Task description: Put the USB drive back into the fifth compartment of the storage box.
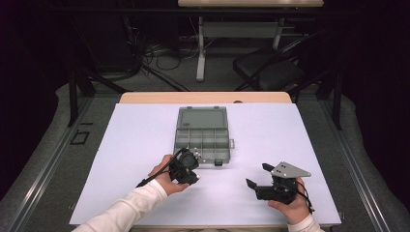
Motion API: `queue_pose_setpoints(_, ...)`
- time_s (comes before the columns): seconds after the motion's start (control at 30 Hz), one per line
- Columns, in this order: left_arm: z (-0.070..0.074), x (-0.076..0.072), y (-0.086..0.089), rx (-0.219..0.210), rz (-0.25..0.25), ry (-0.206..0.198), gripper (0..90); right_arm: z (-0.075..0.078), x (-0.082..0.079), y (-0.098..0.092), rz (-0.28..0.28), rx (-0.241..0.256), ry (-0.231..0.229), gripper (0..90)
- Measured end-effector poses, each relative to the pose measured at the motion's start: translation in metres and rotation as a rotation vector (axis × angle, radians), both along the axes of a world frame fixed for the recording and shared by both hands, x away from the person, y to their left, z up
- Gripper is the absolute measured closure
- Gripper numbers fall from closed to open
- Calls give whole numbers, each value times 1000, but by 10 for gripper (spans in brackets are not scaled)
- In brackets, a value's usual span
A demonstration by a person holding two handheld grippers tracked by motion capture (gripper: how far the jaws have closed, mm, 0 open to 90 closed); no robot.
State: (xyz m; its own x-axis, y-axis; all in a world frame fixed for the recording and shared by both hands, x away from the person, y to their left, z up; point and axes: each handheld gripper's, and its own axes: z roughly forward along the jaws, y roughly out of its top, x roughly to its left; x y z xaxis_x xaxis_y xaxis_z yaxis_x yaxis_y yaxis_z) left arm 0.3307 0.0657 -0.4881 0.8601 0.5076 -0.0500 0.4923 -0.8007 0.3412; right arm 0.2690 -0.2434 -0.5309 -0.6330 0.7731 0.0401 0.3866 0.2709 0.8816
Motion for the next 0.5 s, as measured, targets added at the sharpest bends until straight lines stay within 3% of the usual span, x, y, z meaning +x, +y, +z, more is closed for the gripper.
queue_pose_setpoints(0.5,19,14,13,-28,50,-30,791,0,0,0,-1,1,0,167)
